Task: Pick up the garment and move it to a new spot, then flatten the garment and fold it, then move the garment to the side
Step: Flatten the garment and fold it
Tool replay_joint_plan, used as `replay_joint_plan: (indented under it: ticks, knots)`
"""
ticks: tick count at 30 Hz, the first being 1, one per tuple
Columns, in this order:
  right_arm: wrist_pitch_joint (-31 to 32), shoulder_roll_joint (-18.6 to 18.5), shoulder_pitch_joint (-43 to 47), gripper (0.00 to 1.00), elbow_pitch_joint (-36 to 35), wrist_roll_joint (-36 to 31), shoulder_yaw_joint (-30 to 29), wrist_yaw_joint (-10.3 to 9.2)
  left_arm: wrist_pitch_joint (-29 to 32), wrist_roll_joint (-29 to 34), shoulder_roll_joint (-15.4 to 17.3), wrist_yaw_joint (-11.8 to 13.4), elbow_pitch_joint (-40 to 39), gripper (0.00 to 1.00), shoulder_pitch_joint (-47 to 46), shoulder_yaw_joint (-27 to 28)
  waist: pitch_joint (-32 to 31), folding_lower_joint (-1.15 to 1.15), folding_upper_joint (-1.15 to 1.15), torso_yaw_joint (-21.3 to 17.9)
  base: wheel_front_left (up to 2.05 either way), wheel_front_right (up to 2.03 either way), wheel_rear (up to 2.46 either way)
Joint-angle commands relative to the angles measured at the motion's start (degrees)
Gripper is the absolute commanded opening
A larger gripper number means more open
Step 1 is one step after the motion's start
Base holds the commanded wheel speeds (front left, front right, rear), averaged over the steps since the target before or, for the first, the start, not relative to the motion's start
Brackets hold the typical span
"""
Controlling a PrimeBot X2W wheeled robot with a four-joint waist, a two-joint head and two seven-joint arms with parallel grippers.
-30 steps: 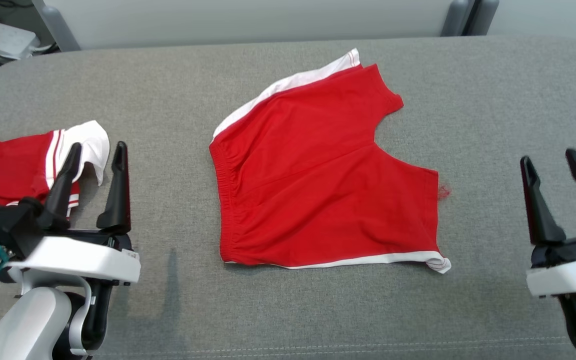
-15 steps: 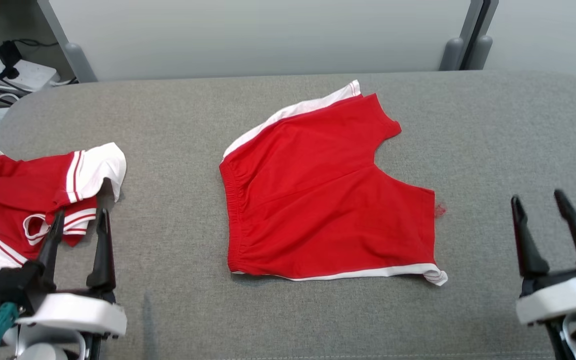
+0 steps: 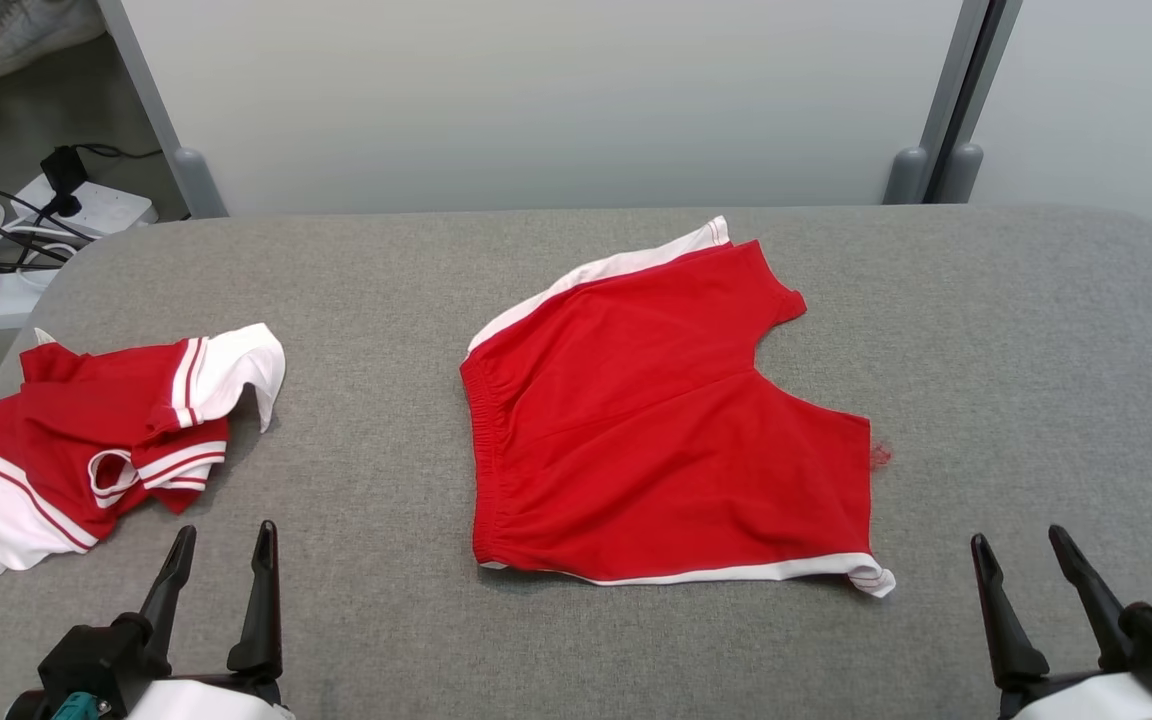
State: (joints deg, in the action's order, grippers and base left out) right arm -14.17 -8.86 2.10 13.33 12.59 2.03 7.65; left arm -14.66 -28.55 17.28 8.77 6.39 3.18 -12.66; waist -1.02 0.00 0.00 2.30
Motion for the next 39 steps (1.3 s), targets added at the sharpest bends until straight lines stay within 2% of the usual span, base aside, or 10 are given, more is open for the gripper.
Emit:
replay_joint_plan:
  ticks: [1,10,35,39]
  knots:
    - [-0.73,-0.94,-0.6,1.0,-1.75,-0.02,0.9,-0.16,-0.33,0.39,1.14,-0.45,-1.05,1.0,-1.75,2.61,-0.1,0.0,0.0,0.01,0.0,0.0,0.0]
    - [-0.72,0.46,2.79,1.0,-4.69,-0.05,1.93,-0.16,-0.33,1.04,1.37,-1.94,0.64,1.0,-1.98,2.89,-0.68,0.0,0.0,-0.1,0.0,0.0,0.0]
    - [0.83,1.4,3.75,1.0,-6.81,0.29,3.37,-0.16,0.57,0.66,1.63,-1.48,2.07,1.0,-4.01,1.61,-0.22,0.0,0.0,-0.54,0.0,0.0,0.0]
    - [1.37,1.15,3.33,1.0,-6.58,0.68,3.62,-0.16,1.77,1.1,1.27,-2.6,1.51,1.0,-5.4,-0.51,0.36,0.0,0.0,-0.48,0.0,0.0,0.0]
